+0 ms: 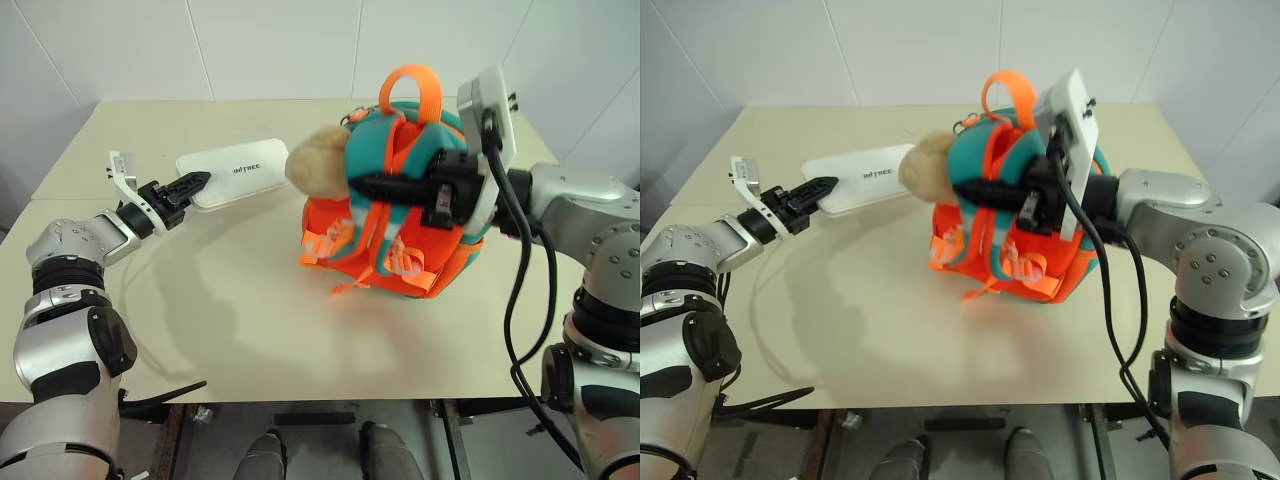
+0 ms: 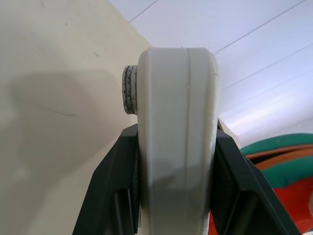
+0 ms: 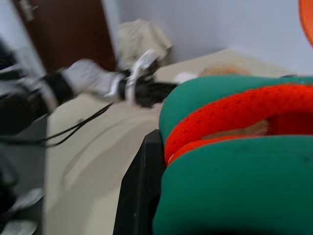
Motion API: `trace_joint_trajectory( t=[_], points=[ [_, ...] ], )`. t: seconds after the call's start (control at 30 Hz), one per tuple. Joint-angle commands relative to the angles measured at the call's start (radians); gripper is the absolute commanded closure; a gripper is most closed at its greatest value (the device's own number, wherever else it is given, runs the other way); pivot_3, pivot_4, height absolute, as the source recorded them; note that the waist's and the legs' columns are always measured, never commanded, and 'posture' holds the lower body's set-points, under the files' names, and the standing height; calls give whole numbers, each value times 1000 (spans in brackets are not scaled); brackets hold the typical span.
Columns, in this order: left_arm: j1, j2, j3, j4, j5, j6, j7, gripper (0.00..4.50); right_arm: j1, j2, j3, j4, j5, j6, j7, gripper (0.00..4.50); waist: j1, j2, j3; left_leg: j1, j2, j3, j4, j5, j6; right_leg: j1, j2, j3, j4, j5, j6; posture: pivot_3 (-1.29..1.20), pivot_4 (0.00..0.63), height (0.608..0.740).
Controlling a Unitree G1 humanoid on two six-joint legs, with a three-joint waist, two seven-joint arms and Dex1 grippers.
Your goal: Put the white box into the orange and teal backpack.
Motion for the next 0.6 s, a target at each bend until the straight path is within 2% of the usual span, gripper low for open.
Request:
trace_joint_trajectory(
  t=[0.03,0.23,0.33,0.6],
  points=[
    [-50,28,1,-2,12,-31,-35,3104,13,-41,-38,-67,95,5,24,4495,0,-1,1,0,0,0,1,0,1,0,0,0,1,0,0,0,150,740],
    [-68,29,-15,-4,34,-72,-84,3104,176,-209,85,-158,-32,-118,188,4495,12,-2,1,0,0,0,2,-1,1,0,0,0,1,0,0,0,150,740],
    [-50,41,-58,-56,49,-85,-196,3104,252,-290,112,-137,-146,-251,291,4495,15,-5,3,0,0,1,3,-1,1,0,0,0,1,0,0,0,150,740],
    [-3,104,-85,-171,31,-144,-484,3104,324,-380,44,-13,-252,-442,426,4496,14,-6,4,0,0,1,4,0,1,1,0,0,1,0,0,0,150,740]
  ],
)
